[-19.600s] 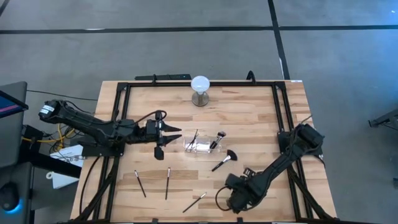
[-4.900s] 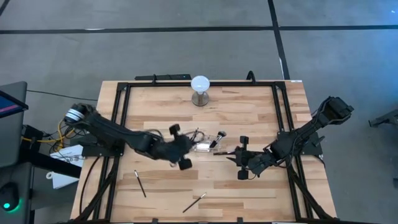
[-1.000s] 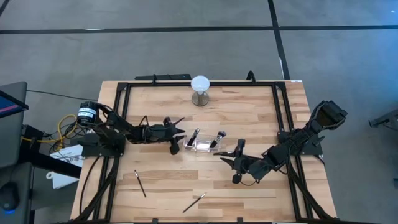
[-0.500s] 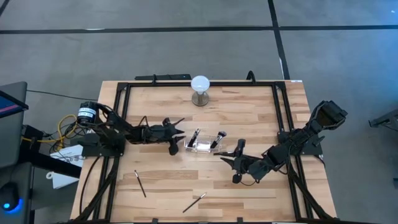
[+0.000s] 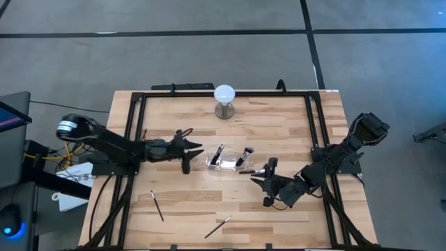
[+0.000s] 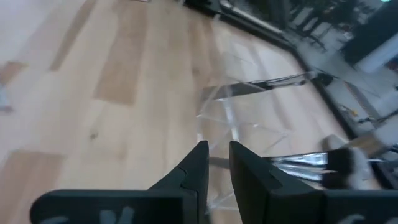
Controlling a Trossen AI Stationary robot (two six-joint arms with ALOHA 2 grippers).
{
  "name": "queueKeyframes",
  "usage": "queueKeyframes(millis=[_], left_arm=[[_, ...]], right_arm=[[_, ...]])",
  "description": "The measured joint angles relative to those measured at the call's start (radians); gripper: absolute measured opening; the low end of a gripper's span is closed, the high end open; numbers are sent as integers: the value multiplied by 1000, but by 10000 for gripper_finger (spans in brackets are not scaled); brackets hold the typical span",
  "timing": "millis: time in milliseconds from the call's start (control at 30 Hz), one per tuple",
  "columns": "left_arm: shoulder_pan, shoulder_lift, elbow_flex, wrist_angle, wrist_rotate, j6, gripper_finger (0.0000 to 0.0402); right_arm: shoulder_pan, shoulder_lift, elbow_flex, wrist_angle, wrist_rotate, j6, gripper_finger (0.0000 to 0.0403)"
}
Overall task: Put items in baskets/containers
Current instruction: Put the black highlighter brush into the transparent organizer
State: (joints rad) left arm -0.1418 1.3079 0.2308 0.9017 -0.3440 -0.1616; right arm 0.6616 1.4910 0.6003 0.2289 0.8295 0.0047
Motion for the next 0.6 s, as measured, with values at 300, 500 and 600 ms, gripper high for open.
queueKeyframes(millis=[300,500,600], left_arm=[[-158,-189,-3,-2,-6,-35,108],[-206,-180,-3,137,-7,-7,108],[-223,-180,-3,256,-3,25,108]], right_arm=[[33,0,155,-510,-198,380,55],[-33,0,218,-685,-323,482,68],[-84,0,218,-719,-337,430,89]])
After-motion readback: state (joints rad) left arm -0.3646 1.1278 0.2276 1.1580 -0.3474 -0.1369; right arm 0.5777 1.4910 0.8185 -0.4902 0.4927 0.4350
